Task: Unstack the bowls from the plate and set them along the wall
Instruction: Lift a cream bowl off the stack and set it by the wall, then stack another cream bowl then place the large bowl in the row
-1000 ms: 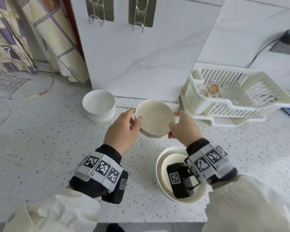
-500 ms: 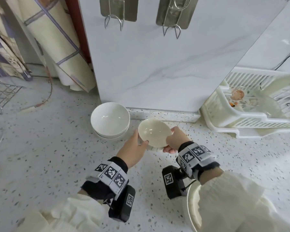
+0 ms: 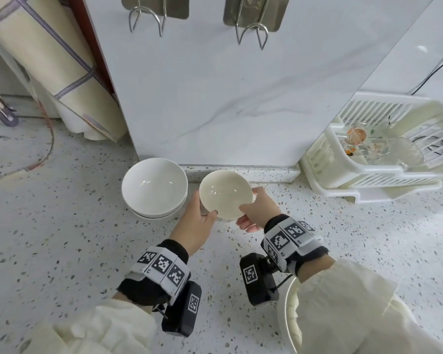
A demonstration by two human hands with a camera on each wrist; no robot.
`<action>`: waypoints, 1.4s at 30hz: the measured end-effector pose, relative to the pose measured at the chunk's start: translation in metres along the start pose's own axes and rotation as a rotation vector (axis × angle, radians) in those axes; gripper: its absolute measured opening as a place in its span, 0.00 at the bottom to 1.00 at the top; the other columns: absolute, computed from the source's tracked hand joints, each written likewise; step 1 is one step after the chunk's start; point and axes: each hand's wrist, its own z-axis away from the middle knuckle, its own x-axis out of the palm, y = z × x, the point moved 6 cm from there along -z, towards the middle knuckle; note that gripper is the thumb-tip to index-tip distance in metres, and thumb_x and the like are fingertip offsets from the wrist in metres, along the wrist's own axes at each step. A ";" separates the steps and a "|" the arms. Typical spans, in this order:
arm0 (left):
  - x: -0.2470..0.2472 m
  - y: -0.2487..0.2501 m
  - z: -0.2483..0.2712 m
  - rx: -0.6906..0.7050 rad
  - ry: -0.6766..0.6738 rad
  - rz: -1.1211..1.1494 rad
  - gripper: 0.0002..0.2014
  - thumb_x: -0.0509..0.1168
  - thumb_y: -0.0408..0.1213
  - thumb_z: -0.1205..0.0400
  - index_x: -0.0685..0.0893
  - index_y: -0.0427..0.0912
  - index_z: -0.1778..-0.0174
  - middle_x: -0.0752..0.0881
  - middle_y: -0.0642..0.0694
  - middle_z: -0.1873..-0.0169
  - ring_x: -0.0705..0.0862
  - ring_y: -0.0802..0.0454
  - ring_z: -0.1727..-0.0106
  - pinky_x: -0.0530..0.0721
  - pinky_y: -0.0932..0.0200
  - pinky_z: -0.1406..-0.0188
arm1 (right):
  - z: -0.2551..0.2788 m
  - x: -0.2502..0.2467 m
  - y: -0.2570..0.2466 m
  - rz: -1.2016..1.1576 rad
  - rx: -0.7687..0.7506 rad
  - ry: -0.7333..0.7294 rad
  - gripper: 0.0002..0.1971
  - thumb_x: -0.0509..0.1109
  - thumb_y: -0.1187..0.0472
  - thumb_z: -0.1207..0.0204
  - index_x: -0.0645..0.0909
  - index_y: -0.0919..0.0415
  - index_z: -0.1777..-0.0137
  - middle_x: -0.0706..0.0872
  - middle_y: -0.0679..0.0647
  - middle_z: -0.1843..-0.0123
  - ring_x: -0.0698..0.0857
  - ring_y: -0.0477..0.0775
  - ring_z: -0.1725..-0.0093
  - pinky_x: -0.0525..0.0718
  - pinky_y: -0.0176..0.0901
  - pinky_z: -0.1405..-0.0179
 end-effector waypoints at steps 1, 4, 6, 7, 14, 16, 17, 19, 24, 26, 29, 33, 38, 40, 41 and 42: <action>0.000 0.000 0.001 -0.005 0.003 -0.014 0.26 0.58 0.36 0.17 0.58 0.50 0.23 0.68 0.47 0.24 0.78 0.47 0.32 0.76 0.45 0.30 | 0.002 -0.001 0.000 0.004 -0.006 -0.010 0.24 0.54 0.70 0.23 0.56 0.58 0.28 0.82 0.61 0.68 0.78 0.52 0.80 0.80 0.41 0.78; 0.002 -0.003 0.008 -0.039 0.009 -0.080 0.30 0.58 0.39 0.17 0.53 0.52 0.20 0.64 0.48 0.21 0.78 0.48 0.32 0.72 0.47 0.30 | 0.013 -0.012 -0.001 0.020 -0.040 -0.011 0.25 0.57 0.66 0.22 0.56 0.62 0.26 0.82 0.58 0.67 0.80 0.53 0.75 0.82 0.41 0.75; 0.004 -0.003 0.017 -0.032 0.014 -0.107 0.31 0.58 0.38 0.17 0.53 0.52 0.20 0.63 0.48 0.20 0.78 0.51 0.35 0.71 0.50 0.32 | 0.024 -0.023 -0.002 0.029 -0.082 -0.014 0.24 0.58 0.66 0.21 0.59 0.62 0.26 0.82 0.56 0.67 0.81 0.52 0.73 0.82 0.40 0.75; 0.005 -0.002 0.022 -0.022 0.017 -0.121 0.30 0.58 0.38 0.17 0.54 0.51 0.20 0.63 0.48 0.20 0.78 0.54 0.39 0.71 0.53 0.36 | 0.031 -0.030 -0.002 0.037 -0.110 -0.020 0.22 0.58 0.65 0.21 0.63 0.62 0.27 0.82 0.55 0.66 0.81 0.51 0.73 0.82 0.39 0.74; 0.026 0.007 0.069 0.030 0.077 -0.174 0.24 0.56 0.38 0.16 0.62 0.45 0.23 0.66 0.46 0.23 0.72 0.62 0.40 0.68 0.61 0.39 | 0.098 -0.088 0.023 0.024 -0.269 0.024 0.07 0.59 0.64 0.21 0.79 0.62 0.50 0.84 0.53 0.64 0.83 0.50 0.69 0.84 0.40 0.65; 0.041 0.010 0.082 0.043 0.075 -0.171 0.21 0.56 0.38 0.16 0.67 0.46 0.26 0.70 0.47 0.26 0.72 0.62 0.41 0.68 0.62 0.40 | 0.115 -0.101 0.042 0.080 -0.302 0.073 0.07 0.60 0.64 0.21 0.80 0.61 0.53 0.84 0.53 0.63 0.83 0.51 0.67 0.85 0.43 0.62; 0.051 0.010 0.089 0.051 0.063 -0.177 0.20 0.56 0.39 0.16 0.69 0.46 0.27 0.73 0.48 0.28 0.72 0.62 0.41 0.68 0.63 0.40 | 0.121 -0.106 0.053 0.149 -0.318 0.111 0.07 0.60 0.63 0.21 0.80 0.61 0.53 0.85 0.54 0.62 0.84 0.52 0.65 0.86 0.45 0.59; 0.072 0.012 0.100 0.083 0.028 -0.200 0.18 0.56 0.39 0.17 0.72 0.47 0.30 0.76 0.49 0.30 0.73 0.63 0.39 0.69 0.63 0.39 | 0.132 -0.114 0.077 0.331 -0.338 0.214 0.09 0.60 0.61 0.22 0.82 0.62 0.52 0.86 0.56 0.58 0.85 0.56 0.57 0.85 0.49 0.53; 0.120 0.008 0.124 0.129 -0.027 -0.228 0.20 0.57 0.40 0.17 0.71 0.48 0.28 0.76 0.50 0.30 0.75 0.57 0.32 0.74 0.56 0.29 | 0.150 -0.108 0.133 0.666 -0.361 0.369 0.16 0.56 0.57 0.21 0.79 0.64 0.41 0.84 0.59 0.45 0.78 0.55 0.47 0.74 0.42 0.48; 0.134 0.006 0.131 0.136 -0.045 -0.246 0.21 0.58 0.40 0.17 0.70 0.49 0.27 0.75 0.50 0.29 0.76 0.55 0.32 0.76 0.53 0.31 | 0.149 -0.100 0.150 0.746 -0.333 0.359 0.17 0.55 0.56 0.21 0.76 0.65 0.40 0.84 0.60 0.44 0.78 0.58 0.42 0.74 0.44 0.43; 0.144 0.005 0.137 0.139 -0.015 -0.296 0.24 0.58 0.41 0.18 0.65 0.50 0.24 0.73 0.50 0.27 0.78 0.51 0.33 0.79 0.50 0.33 | 0.147 -0.091 0.165 0.813 -0.262 0.333 0.19 0.55 0.56 0.21 0.70 0.64 0.33 0.86 0.60 0.44 0.78 0.59 0.39 0.74 0.46 0.40; 0.146 0.007 0.138 0.150 0.020 -0.323 0.24 0.58 0.41 0.18 0.65 0.50 0.24 0.73 0.48 0.28 0.79 0.49 0.35 0.80 0.48 0.35 | 0.144 -0.089 0.166 0.892 -0.255 0.328 0.17 0.54 0.64 0.24 0.72 0.63 0.36 0.85 0.59 0.42 0.77 0.58 0.36 0.70 0.47 0.35; 0.144 0.008 0.135 0.152 0.012 -0.328 0.24 0.57 0.42 0.18 0.66 0.49 0.24 0.74 0.49 0.28 0.77 0.52 0.33 0.79 0.49 0.33 | 0.144 -0.092 0.165 0.796 -0.298 0.312 0.16 0.55 0.68 0.27 0.75 0.64 0.41 0.87 0.60 0.47 0.78 0.59 0.41 0.70 0.45 0.41; 0.141 0.009 0.134 0.143 0.002 -0.311 0.23 0.56 0.44 0.17 0.67 0.49 0.25 0.74 0.50 0.27 0.76 0.53 0.31 0.78 0.49 0.32 | 0.147 -0.098 0.160 0.737 -0.331 0.332 0.17 0.55 0.67 0.26 0.75 0.63 0.39 0.88 0.60 0.48 0.78 0.59 0.43 0.70 0.45 0.45; 0.139 0.010 0.134 0.140 0.002 -0.294 0.21 0.55 0.45 0.17 0.70 0.49 0.27 0.76 0.50 0.29 0.77 0.53 0.32 0.78 0.48 0.32 | 0.149 -0.103 0.155 0.710 -0.349 0.343 0.16 0.55 0.67 0.26 0.76 0.63 0.40 0.88 0.60 0.49 0.78 0.58 0.44 0.70 0.44 0.46; 0.136 0.012 0.133 0.138 0.009 -0.274 0.20 0.55 0.46 0.17 0.72 0.49 0.29 0.79 0.49 0.32 0.78 0.54 0.34 0.79 0.48 0.33 | 0.151 -0.107 0.147 0.693 -0.370 0.357 0.15 0.56 0.67 0.25 0.76 0.63 0.40 0.88 0.60 0.50 0.78 0.58 0.45 0.70 0.44 0.48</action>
